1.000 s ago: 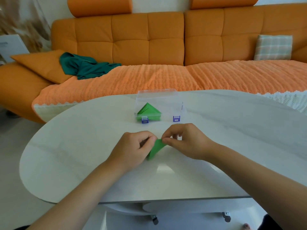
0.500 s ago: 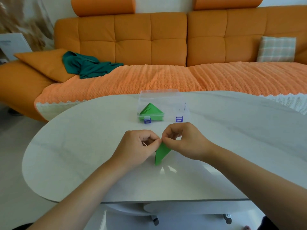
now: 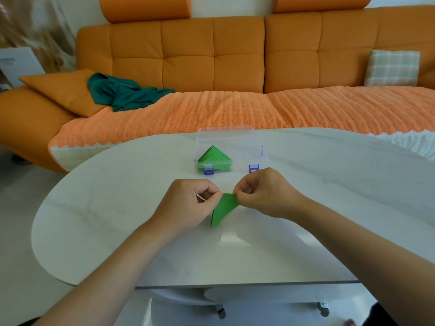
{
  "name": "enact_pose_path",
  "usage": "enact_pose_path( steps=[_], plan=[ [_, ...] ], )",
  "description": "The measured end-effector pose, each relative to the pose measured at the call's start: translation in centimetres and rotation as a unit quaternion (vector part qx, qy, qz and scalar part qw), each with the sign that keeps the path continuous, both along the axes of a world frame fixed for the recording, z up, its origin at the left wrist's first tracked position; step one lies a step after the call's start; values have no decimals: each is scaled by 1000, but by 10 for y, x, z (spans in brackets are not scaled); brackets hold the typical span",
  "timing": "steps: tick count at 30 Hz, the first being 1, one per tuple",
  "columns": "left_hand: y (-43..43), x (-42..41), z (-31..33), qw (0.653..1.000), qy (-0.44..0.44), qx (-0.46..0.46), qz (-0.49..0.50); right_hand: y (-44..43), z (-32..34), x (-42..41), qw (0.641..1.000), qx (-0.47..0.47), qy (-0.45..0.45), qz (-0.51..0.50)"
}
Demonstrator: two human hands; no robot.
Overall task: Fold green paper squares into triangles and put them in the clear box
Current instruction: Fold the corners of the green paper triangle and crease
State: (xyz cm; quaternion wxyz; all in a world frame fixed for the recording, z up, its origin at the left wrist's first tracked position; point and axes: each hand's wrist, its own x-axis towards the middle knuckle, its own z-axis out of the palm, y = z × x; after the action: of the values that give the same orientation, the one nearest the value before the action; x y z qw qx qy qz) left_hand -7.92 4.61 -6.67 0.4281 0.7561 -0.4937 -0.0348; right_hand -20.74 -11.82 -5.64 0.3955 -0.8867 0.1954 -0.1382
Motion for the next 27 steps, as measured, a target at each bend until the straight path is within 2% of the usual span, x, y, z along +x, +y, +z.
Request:
enact_pose_path(
  steps=[8, 11, 14, 16, 20, 22, 25, 27],
  plan=[
    [8, 12, 4, 999, -1, -18, 47, -20, -8, -3, 995, -61, 61, -44],
    [9, 10, 3, 999, 14, -9, 29, -19, -6, -4, 998, -21, 24, -48],
    [5, 4, -2, 1000, 15, -1, 9, -5, -1, -1, 1000, -12, -20, 5],
    [1, -1, -4, 999, 41, -16, 16, 3, -1, 2, 999, -6, -33, 24],
    [-5, -9, -5, 979, 178, -68, 67, 6, 2, 4, 993, 86, -74, -29],
    [-7, -11, -5, 970, 215, -77, 87, 5, 4, 5, 989, 116, -80, -38],
    [-8, -11, -7, 963, 236, -74, 109, 7, 4, 6, 991, 119, -56, -30],
    [-7, -12, -9, 975, 187, -53, 105, 8, 2, 6, 996, 89, -23, -11]
  ],
)
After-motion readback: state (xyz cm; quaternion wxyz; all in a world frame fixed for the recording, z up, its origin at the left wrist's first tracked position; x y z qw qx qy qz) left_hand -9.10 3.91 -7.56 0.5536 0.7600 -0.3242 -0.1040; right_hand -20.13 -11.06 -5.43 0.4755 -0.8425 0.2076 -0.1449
